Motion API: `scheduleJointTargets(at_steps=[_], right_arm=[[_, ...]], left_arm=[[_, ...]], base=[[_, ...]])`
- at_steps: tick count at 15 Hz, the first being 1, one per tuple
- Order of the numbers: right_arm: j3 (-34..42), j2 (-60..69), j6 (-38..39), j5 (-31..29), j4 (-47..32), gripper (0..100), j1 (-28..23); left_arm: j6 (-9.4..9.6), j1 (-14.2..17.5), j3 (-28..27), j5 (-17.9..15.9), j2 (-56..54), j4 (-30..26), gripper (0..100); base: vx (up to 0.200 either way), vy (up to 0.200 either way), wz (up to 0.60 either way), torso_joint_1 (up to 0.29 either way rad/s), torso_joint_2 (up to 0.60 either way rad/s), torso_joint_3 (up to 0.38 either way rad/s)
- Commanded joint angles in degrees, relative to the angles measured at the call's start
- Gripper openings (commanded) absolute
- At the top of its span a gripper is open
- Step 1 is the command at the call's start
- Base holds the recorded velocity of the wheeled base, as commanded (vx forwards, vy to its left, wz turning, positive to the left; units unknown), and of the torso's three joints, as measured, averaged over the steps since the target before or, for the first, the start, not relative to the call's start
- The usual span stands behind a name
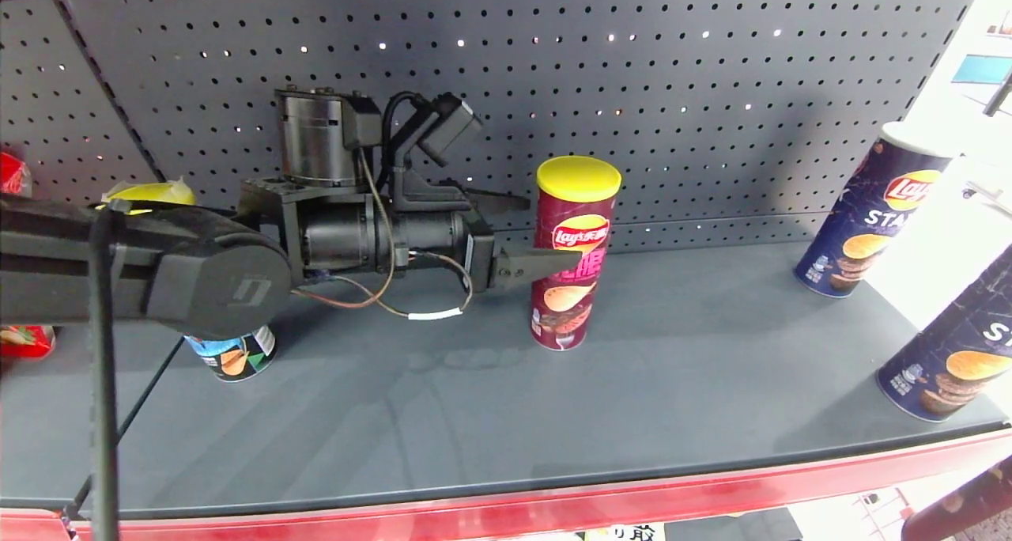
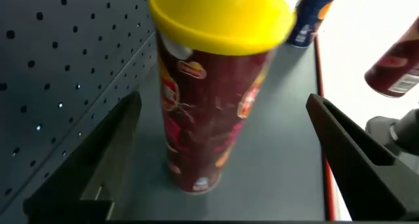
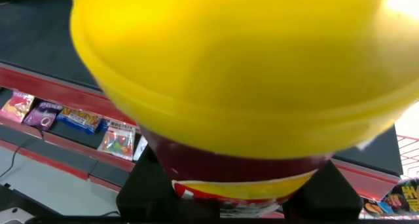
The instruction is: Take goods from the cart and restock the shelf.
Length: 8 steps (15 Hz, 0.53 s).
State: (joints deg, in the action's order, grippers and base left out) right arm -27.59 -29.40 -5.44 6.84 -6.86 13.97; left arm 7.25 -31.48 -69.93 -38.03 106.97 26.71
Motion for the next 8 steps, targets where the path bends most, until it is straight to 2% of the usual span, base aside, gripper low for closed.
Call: scheduleJointTargets(at_steps=[1,8], right_arm=[[0.0,0.1,0.0,0.0,0.0,0,0.0],[0.0,0.0,0.0,0.0,0.0,0,-0.1]], left_arm=[[0.04,0.0,-1.7,0.1,2.4,0.0,100],[0.04,-1.2,-4.8,1.3,4.6,0.0,100]], base=[[0.000,0.000,0.00,0.000,0.00,0.000],[0.000,0.000,0.00,0.000,0.00,0.000]])
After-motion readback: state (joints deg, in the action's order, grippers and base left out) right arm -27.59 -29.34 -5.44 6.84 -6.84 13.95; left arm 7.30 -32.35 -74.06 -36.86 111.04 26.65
